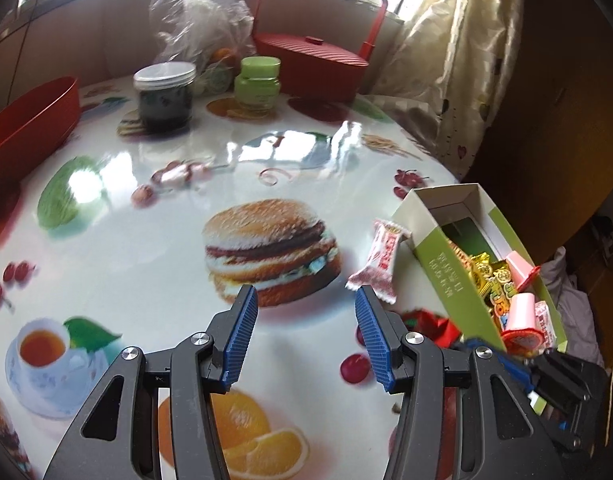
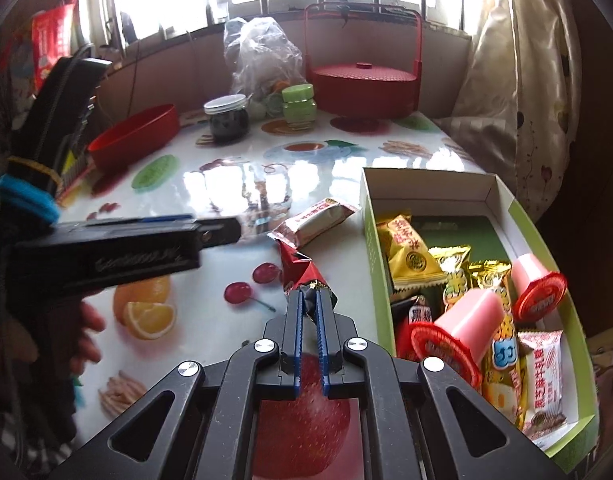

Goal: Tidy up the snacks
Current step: 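Move both open tools back toward the remaining snacks on the table, then grasp the white-and-red bar with the left tool while the right tool grasps the red candy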

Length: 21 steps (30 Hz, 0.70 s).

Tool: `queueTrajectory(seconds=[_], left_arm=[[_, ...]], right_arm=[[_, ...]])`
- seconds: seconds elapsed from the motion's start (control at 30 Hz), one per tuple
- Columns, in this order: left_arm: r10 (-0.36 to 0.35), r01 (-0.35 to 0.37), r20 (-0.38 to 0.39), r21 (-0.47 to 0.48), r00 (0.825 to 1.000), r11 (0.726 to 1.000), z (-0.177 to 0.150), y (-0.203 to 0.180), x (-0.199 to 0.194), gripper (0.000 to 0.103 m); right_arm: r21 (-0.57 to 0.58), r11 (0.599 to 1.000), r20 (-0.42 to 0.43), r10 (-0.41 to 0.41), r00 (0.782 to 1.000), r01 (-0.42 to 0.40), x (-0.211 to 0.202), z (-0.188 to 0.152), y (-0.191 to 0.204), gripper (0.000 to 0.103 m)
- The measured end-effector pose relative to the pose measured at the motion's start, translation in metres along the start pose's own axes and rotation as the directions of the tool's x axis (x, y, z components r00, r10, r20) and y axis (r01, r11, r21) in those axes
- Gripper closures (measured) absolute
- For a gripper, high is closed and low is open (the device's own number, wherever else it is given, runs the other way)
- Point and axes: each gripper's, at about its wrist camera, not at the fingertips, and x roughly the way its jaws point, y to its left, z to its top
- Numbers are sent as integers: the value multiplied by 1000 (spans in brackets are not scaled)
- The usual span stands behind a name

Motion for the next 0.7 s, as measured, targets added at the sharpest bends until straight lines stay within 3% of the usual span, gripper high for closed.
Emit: queueTrajectory(seconds=[0.3, 0.7], left_arm=[[-39, 47, -51, 157, 998, 987, 19, -33, 24, 51], [-20, 43, -107, 210, 994, 977, 26, -54, 54, 51]], right_arm=[[15, 999, 4, 33, 999, -33, -15, -6, -3, 96], [30, 999, 15, 37, 999, -38, -28, -12, -6, 96]])
